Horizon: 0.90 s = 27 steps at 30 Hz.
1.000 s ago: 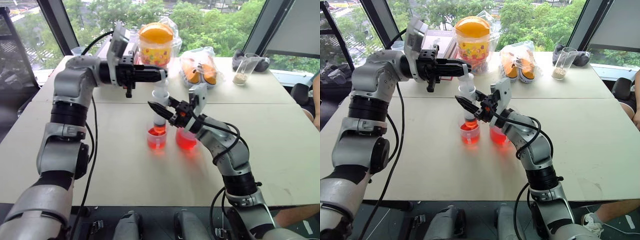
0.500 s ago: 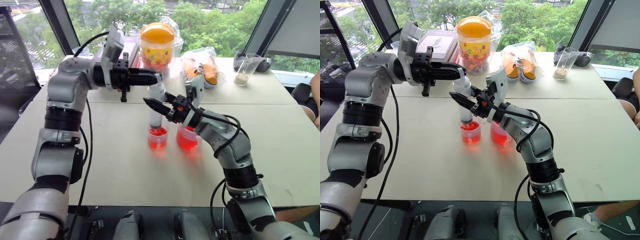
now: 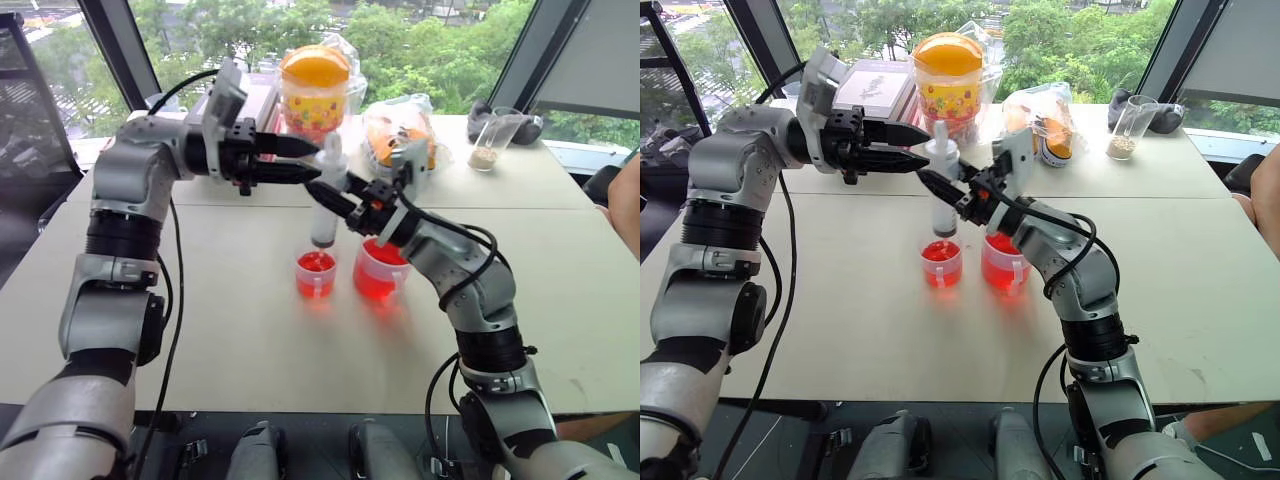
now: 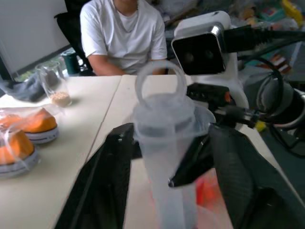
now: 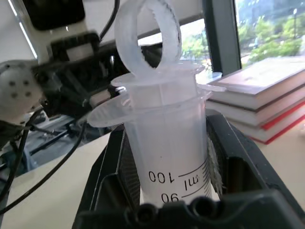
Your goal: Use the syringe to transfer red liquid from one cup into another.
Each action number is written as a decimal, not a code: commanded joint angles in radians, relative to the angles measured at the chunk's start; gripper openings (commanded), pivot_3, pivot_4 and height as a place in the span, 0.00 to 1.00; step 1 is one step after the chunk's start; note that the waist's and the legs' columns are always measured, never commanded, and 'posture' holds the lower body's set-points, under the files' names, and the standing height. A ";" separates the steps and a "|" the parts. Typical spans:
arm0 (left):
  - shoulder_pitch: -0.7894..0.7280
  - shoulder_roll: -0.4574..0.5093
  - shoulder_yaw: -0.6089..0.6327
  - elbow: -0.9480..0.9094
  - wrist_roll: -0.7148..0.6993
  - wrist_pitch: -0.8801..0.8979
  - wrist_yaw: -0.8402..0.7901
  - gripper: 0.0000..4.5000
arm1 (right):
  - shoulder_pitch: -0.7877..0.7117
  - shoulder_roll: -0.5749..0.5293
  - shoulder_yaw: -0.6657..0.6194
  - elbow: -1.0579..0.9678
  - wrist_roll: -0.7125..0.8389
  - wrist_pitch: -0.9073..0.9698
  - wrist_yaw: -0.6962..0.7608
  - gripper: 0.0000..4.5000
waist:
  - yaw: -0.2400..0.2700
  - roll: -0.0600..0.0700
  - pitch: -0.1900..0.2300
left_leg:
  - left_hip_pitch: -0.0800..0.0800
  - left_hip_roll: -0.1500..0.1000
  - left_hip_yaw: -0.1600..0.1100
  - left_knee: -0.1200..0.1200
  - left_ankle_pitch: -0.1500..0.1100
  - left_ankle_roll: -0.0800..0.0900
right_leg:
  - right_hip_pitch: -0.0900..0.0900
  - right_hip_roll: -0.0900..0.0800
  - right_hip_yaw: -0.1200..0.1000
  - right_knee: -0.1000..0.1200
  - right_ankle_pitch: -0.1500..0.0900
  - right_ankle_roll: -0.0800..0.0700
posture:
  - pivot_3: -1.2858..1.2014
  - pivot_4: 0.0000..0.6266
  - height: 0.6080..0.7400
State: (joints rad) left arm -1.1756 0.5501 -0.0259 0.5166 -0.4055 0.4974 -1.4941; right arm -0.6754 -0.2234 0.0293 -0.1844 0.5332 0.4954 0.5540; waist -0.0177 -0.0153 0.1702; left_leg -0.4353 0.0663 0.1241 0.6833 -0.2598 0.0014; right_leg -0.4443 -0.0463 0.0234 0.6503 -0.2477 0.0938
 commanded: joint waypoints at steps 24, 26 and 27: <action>0.351 0.098 0.091 -0.373 -0.133 0.141 0.108 0.99 | -0.500 -0.438 -0.340 0.240 0.155 0.957 -0.302 0.33 | 0.003 -0.001 -0.001 | 0.000 0.001 0.001 -0.002 -0.001 0.001 | -0.001 -0.002 0.000 -0.002 -0.002 -0.004 | 0.52 0.24 1.00; 0.373 0.089 0.092 -0.400 -0.148 0.147 0.125 0.99 | -0.510 -0.485 -0.334 0.319 0.131 1.008 -0.293 0.33 | -0.002 -0.001 -0.001 | 0.000 0.000 0.002 -0.003 -0.001 0.001 | -0.001 -0.002 0.001 -0.003 -0.002 -0.004 | 0.52 0.24 1.00; 0.381 0.086 0.093 -0.410 -0.152 0.149 0.132 0.99 | -0.517 -0.496 -0.335 0.353 0.121 1.037 -0.293 0.33 | -0.004 0.000 0.000 | 0.000 0.000 0.003 -0.002 -0.001 0.001 | -0.002 -0.002 0.002 -0.003 -0.002 -0.004 | 0.52 0.24 1.00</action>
State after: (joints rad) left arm -0.7954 0.6327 0.0499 0.1497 -0.5292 0.6451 -1.3749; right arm -1.1600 -0.6935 -0.2978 0.1397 0.6686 1.4881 0.2528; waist -0.0218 -0.0154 0.1699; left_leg -0.4358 0.0665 0.1277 0.6809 -0.2604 0.0023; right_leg -0.4463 -0.0485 0.0257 0.6477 -0.2495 0.0900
